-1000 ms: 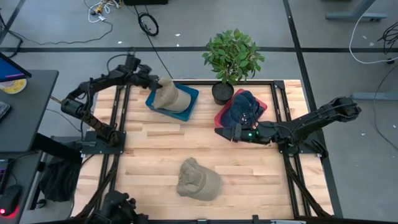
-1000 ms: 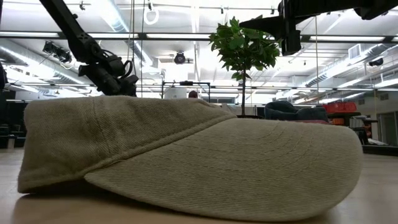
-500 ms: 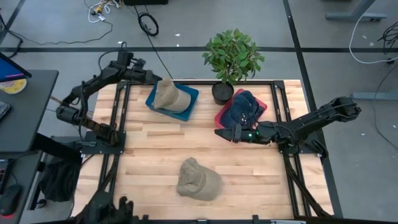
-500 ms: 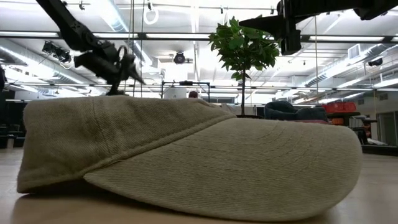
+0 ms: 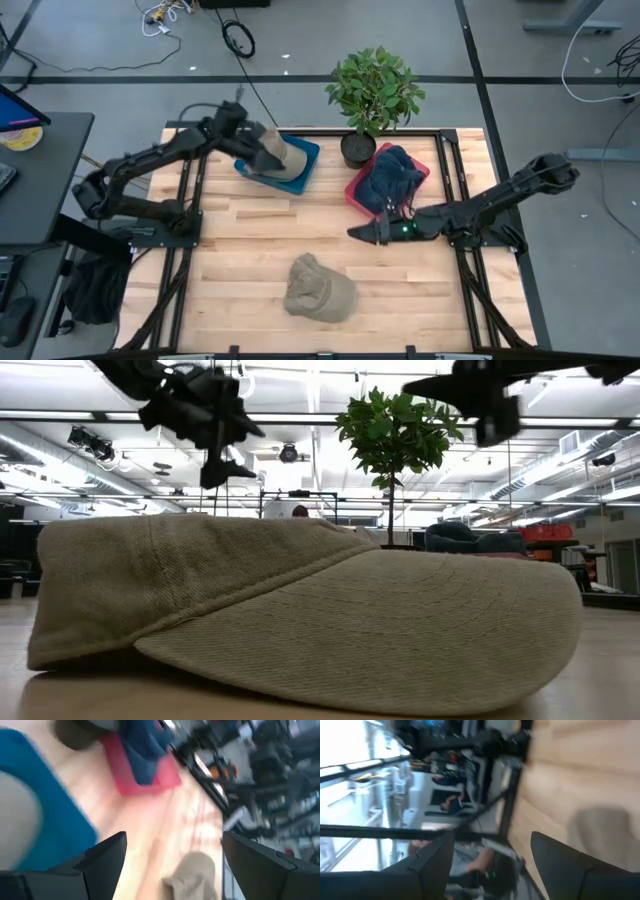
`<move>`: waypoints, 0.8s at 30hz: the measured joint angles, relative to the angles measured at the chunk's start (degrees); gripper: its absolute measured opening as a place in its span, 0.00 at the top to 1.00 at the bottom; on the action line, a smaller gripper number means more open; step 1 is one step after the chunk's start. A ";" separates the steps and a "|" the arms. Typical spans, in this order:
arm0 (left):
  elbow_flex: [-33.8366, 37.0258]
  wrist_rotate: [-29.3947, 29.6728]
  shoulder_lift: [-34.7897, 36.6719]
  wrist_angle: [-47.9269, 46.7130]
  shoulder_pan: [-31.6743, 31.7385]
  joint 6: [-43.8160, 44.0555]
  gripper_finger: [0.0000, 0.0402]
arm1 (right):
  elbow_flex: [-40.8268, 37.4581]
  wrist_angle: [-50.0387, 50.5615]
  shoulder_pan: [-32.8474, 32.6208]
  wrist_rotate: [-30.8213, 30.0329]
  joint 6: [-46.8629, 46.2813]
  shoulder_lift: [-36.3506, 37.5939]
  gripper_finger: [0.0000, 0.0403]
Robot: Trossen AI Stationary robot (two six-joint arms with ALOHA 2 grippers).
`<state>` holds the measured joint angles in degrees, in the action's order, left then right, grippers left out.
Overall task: Pick & Place hat
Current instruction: Put the brown cap into the blue bin
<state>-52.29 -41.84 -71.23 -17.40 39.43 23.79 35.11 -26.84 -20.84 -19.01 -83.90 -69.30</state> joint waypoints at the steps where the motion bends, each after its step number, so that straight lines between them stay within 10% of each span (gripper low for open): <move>1: 0.00 0.96 0.12 0.09 -2.38 0.41 0.17 | 0.00 1.44 -1.29 -0.46 -1.75 0.00 0.34; 11: 0.00 17.14 0.08 0.34 -22.15 3.42 0.17 | 0.00 1.74 -16.72 -12.54 -22.07 -8.19 0.34; 24: 0.00 24.12 0.05 3.19 -31.77 9.46 0.17 | 9.00 0.62 -24.78 -16.50 -35.30 -28.50 0.34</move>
<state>-52.29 -17.72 -71.18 -14.21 7.66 33.25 44.12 -26.22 -45.62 -35.51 -119.20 -97.80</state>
